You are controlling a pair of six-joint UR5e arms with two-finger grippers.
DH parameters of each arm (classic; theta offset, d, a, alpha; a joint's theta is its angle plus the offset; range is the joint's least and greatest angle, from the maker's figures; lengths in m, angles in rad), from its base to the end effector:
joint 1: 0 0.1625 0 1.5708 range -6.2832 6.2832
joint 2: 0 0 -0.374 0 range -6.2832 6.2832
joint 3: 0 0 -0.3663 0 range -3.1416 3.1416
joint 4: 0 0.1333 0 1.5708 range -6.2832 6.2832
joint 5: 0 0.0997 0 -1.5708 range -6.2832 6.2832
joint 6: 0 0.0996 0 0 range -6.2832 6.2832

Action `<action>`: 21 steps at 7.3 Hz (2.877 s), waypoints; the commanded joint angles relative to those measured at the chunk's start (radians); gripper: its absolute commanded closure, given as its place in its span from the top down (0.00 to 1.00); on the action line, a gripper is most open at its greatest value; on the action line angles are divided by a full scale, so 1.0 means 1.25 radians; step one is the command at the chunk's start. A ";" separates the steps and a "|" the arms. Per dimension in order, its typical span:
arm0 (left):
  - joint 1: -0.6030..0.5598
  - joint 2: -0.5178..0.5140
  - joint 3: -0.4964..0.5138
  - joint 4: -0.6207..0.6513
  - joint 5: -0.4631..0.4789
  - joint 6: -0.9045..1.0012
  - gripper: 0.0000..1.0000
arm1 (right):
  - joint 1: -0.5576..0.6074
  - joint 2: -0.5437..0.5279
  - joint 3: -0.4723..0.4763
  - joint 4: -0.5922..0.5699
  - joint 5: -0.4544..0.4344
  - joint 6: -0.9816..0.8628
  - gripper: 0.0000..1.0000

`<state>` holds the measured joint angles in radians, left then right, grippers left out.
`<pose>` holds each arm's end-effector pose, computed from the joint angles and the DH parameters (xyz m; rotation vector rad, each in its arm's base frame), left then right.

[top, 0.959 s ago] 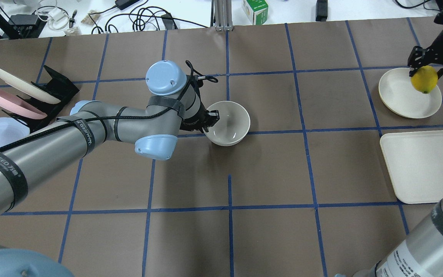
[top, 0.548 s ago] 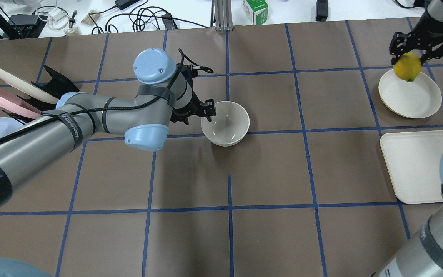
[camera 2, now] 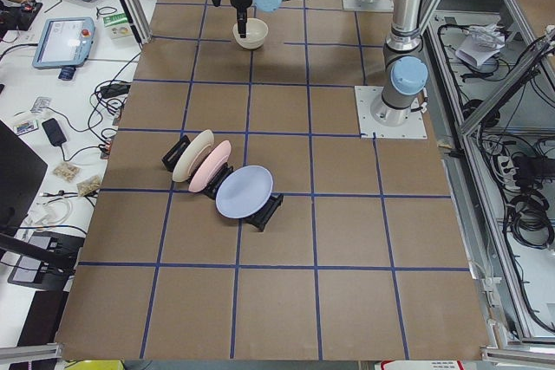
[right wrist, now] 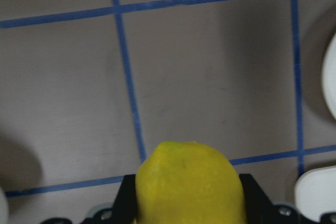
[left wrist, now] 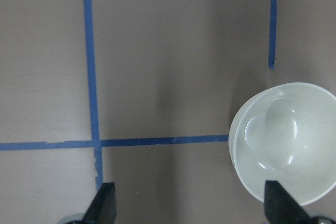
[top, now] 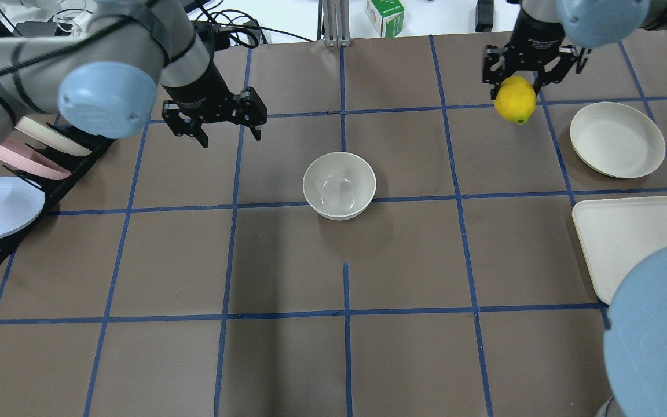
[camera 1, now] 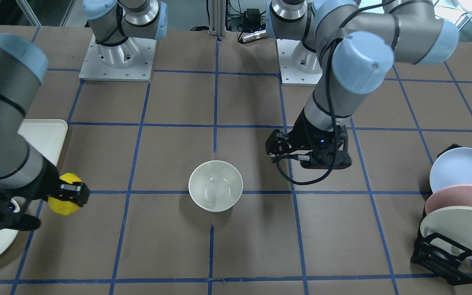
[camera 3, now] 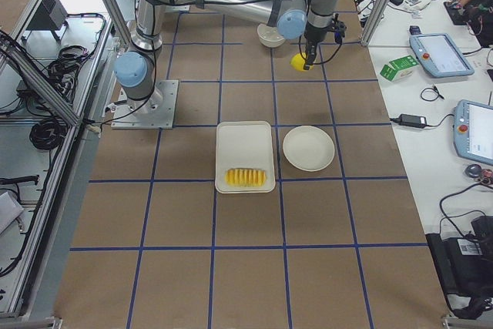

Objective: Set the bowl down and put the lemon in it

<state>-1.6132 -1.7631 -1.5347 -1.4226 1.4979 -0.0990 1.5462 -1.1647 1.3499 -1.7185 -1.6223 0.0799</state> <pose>-0.1630 -0.5258 0.3725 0.0873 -3.0681 -0.0202 0.1133 -0.6066 0.3355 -0.1598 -3.0844 -0.0557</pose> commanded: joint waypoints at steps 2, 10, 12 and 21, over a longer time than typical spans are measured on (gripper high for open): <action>0.024 0.084 0.039 -0.131 0.061 0.004 1.00 | 0.170 0.008 0.009 -0.003 0.078 0.161 0.00; 0.028 0.081 0.032 -0.120 0.052 0.002 1.00 | 0.281 0.125 0.022 -0.127 0.109 0.362 0.00; 0.036 0.085 0.031 -0.120 0.055 0.006 1.00 | 0.281 0.127 0.060 -0.178 0.138 0.363 0.00; 0.035 0.092 0.030 -0.120 0.058 0.006 1.00 | 0.281 0.151 0.121 -0.243 0.160 0.362 0.44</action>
<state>-1.5741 -1.6492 -1.4966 -1.5723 1.5702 -0.0935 1.8975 -0.9763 1.4885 -2.0161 -1.4207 0.5325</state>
